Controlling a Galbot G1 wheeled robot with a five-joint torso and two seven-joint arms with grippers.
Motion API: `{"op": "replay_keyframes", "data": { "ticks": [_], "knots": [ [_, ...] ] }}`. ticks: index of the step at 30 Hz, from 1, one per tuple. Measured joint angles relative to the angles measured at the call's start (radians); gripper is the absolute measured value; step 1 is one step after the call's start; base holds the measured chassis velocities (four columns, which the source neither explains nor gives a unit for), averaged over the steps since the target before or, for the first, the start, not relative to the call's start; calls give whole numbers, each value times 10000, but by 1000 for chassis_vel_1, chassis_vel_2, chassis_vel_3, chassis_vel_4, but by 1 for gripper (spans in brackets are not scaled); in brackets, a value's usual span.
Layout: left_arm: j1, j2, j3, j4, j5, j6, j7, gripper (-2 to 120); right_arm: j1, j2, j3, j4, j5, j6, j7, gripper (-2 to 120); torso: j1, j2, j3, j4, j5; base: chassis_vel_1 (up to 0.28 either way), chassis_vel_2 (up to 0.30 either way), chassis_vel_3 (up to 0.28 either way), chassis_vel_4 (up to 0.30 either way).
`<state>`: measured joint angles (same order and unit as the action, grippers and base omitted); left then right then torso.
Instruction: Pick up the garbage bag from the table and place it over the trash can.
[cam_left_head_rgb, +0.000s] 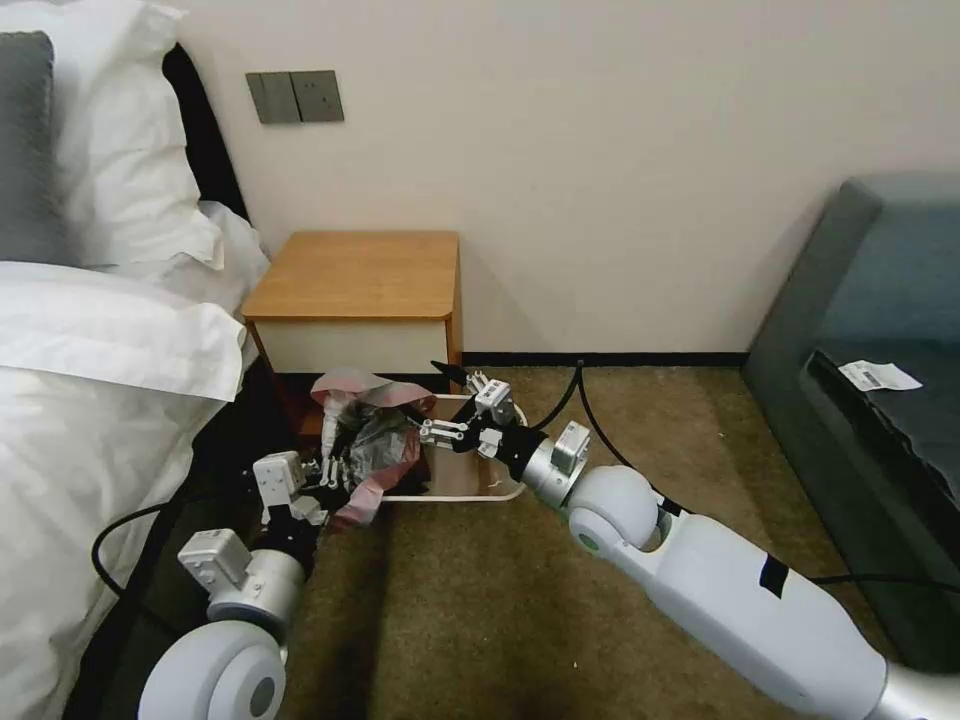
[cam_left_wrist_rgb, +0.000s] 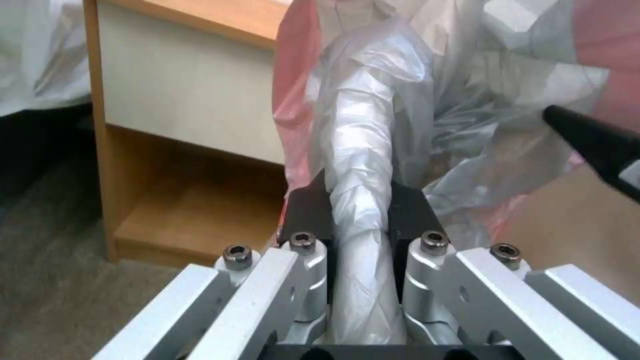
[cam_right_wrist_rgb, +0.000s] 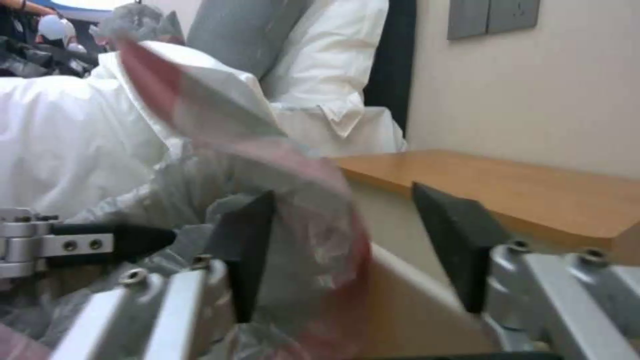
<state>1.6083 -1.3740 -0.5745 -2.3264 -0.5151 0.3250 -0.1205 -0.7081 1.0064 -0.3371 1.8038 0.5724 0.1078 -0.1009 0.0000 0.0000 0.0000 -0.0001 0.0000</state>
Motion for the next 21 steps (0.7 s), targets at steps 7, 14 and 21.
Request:
{"op": "replay_keyframes", "data": {
  "ticks": [7,14,21],
  "knots": [
    [-43,-22,13,61,-1,0,-4,11,-125,-68,87,162,-17,0,24,31,1,0,0,0,-1,0,0,0,0],
    [-32,10,-21,61,3,-6,-6,11,-160,-42,112,239,-45,0,41,4,0,0,0,0,0,0,0,0,0],
    [-9,18,-21,60,39,-18,-6,11,-128,-55,156,317,-37,0,88,0,0,0,0,1,0,0,0,0,0]
  ]
}}
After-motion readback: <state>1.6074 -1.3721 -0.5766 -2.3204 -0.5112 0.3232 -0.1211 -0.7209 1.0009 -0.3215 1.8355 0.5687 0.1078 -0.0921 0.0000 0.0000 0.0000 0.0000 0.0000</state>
